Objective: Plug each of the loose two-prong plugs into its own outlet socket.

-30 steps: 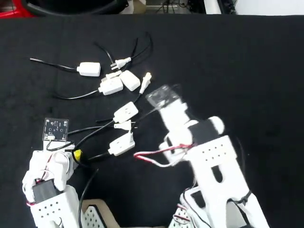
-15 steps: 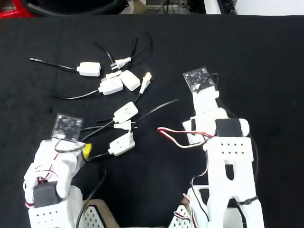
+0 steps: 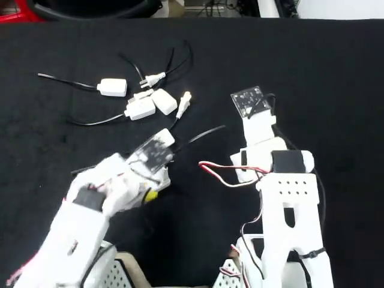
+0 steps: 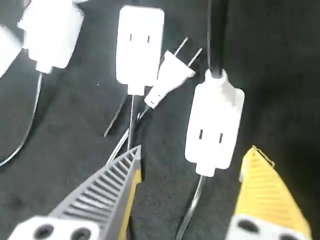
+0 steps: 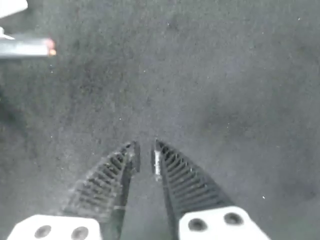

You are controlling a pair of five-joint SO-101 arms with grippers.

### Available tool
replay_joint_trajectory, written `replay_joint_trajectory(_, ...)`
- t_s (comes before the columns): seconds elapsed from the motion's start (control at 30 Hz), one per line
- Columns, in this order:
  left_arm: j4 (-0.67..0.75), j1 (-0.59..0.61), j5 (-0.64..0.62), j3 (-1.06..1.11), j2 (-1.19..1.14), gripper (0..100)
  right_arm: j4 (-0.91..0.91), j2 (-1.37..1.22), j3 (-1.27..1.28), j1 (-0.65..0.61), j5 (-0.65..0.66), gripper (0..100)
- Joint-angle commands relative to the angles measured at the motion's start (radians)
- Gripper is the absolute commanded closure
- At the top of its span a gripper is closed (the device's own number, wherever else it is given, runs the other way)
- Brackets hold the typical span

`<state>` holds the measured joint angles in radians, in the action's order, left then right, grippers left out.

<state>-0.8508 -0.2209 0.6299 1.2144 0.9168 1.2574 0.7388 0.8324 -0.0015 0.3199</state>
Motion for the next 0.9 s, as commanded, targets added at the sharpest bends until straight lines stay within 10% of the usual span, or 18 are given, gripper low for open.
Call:
replay_joint_trajectory(0.0, 0.038, -0.013, 0.023, -0.182, -0.298, 69, -0.014, 0.013, -0.002, 0.021, 0.008, 95.3)
replay_joint_trajectory(0.33, 0.155, -0.007, 0.02, -0.263, -0.652, 70, -0.117, 0.015, 0.074, 0.02, 0.015, 95.3)
replay_joint_trajectory(0.63, 0.141, -0.012, 0.018, -0.228, -0.589, 90, -0.123, 0.015, 0.076, 0.02, 0.015, 95.3)
replay_joint_trajectory(0.87, -0.155, -0.004, 0.018, -0.239, -0.374, 89, -0.12, 0.015, 0.077, 0.02, 0.009, 95.3)
